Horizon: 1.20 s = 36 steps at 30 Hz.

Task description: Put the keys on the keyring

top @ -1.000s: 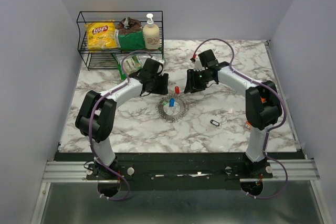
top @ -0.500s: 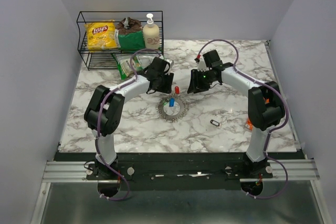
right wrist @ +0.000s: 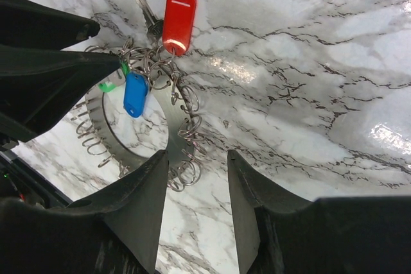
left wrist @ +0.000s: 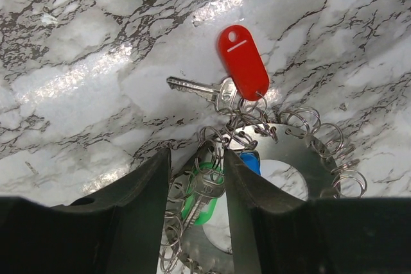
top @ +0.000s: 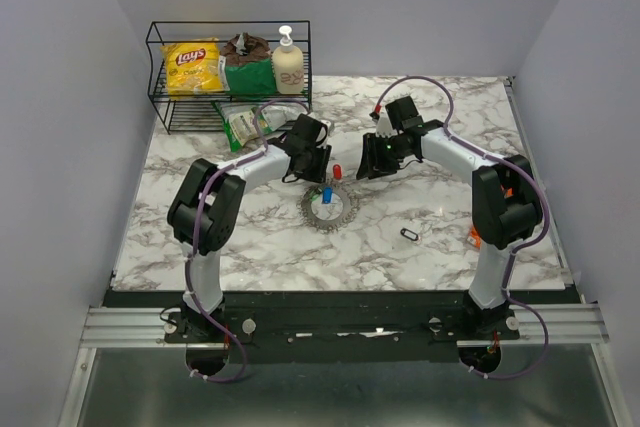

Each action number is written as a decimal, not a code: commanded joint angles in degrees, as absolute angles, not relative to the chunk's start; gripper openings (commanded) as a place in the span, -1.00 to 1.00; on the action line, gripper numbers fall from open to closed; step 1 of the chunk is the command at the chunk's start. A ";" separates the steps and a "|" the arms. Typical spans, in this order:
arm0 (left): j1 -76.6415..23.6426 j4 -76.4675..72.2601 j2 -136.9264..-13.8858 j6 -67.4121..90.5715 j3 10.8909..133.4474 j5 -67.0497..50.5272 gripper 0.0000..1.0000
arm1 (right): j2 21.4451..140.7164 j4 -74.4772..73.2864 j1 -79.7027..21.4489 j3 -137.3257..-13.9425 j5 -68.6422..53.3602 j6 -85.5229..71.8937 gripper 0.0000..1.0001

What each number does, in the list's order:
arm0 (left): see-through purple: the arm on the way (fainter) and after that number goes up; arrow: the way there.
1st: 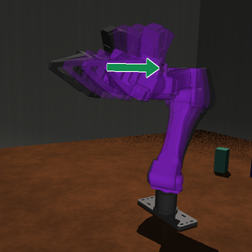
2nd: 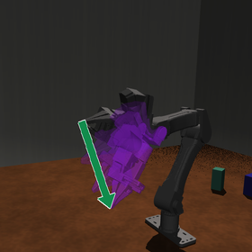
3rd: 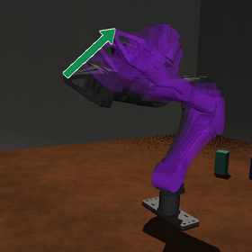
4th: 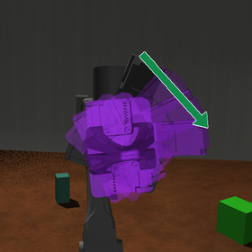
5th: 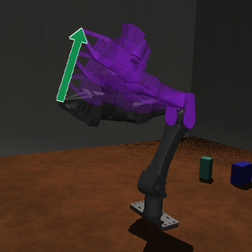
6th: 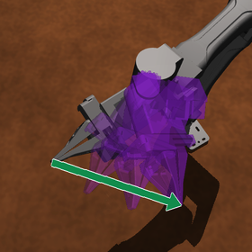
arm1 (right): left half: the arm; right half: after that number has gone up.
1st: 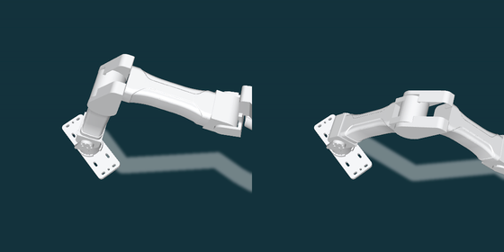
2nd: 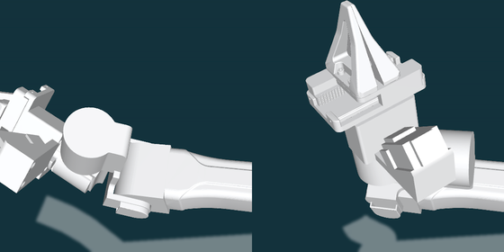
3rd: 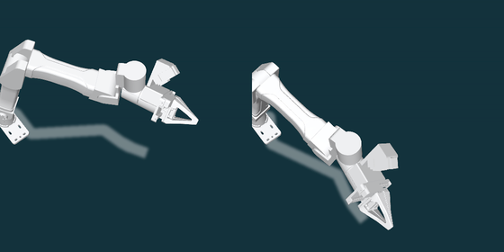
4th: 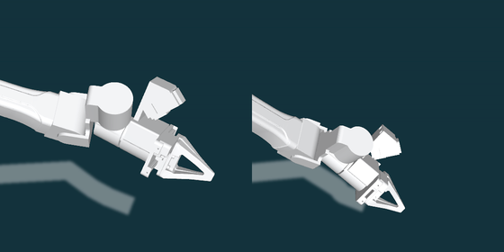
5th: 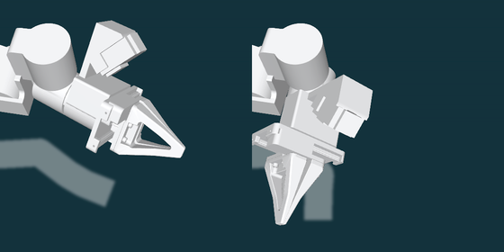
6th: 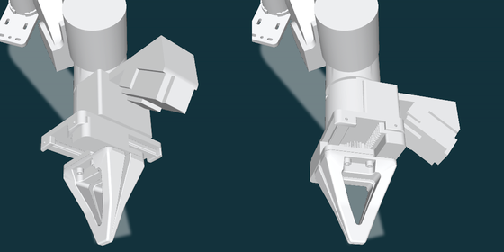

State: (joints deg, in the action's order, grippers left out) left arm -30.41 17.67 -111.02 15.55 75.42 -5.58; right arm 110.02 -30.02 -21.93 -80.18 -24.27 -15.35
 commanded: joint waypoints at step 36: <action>-30.85 16.17 -110.22 15.20 73.65 -2.46 -0.23 | 108.72 -29.00 -21.53 -77.61 -25.93 -14.24 0.01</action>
State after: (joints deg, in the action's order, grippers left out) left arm -30.50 16.40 -112.12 15.44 74.19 -4.43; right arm 110.02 -29.69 -21.74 -78.83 -24.34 -14.94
